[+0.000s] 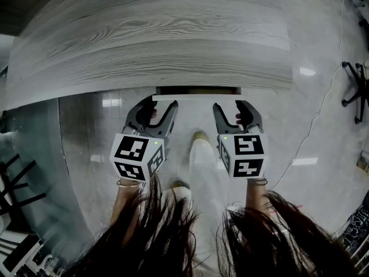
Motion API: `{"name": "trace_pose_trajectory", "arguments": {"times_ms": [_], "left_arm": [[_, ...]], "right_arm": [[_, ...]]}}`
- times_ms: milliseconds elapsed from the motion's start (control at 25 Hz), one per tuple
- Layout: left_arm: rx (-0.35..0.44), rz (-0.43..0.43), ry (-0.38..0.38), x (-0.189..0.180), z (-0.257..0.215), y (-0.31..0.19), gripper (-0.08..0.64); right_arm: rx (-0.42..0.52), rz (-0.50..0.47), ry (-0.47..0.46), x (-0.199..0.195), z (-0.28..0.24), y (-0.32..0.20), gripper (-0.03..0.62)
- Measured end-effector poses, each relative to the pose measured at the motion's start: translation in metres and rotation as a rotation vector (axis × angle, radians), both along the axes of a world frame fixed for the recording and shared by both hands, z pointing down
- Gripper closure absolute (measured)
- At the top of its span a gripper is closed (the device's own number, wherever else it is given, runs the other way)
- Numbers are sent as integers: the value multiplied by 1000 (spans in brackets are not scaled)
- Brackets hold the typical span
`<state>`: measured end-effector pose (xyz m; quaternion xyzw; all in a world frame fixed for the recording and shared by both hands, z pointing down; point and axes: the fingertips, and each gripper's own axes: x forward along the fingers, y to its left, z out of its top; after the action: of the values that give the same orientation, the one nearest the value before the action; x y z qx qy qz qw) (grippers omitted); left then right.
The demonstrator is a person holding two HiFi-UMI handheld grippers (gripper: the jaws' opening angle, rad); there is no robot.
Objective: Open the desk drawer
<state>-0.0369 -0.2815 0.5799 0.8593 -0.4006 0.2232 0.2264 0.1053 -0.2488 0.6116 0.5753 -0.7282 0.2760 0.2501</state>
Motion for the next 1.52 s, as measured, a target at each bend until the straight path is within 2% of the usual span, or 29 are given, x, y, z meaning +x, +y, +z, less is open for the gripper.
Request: {"name": "trace_pose_trajectory", "arguments": {"times_ms": [800,1120,1520], "left_arm": [[-16,-11,7,-2,1,23,371],[-49,-20,5,-2,1,35,371],[-44,-24,2,-4,2,43,371]], "right_arm": [[-19,8,8,-1,2,21,373],[-22,20,6,0,3,29,373],[-24,30,0,-2,3,37,373]]}}
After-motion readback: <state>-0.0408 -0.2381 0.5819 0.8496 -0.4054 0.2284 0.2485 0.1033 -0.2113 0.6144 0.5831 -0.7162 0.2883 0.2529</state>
